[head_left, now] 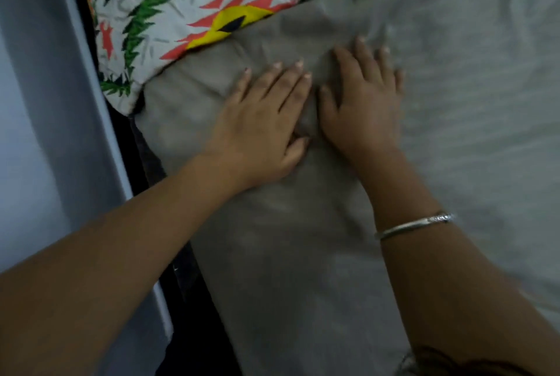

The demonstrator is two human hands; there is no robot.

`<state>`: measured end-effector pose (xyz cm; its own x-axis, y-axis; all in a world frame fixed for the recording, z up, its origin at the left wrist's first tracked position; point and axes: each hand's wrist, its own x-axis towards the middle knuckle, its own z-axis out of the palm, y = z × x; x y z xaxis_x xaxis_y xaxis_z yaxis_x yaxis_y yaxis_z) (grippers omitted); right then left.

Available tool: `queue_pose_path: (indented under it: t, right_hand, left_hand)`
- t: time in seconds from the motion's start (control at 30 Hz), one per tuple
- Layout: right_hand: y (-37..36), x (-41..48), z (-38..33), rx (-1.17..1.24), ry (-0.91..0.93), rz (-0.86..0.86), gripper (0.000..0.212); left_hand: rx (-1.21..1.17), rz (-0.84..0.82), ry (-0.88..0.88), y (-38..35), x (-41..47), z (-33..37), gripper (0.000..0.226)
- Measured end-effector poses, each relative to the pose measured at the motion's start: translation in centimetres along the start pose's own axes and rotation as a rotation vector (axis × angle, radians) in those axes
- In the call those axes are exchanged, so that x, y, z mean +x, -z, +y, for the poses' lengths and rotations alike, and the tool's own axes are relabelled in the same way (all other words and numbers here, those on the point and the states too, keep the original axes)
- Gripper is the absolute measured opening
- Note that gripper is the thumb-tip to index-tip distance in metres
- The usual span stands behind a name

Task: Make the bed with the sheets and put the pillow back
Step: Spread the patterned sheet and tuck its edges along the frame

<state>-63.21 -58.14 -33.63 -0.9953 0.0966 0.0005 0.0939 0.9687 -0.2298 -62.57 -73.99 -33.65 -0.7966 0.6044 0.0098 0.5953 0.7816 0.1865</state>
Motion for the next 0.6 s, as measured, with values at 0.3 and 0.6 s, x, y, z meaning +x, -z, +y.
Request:
queue_pose_path:
  t: [0.3,0.6]
  right_hand:
    - [-1.3,-3.9,-4.6,-0.101,0.262,-0.149,0.064]
    - [-1.6,-12.6,-6.7,-0.104,0.303,-0.15,0.072]
  left_hand:
    - [0.02,-0.047,0.086,0.2,-5.2,-1.4,0.082]
    - [-0.113,0.09,-0.036,-0.7,-13.6,-0.2,0.045]
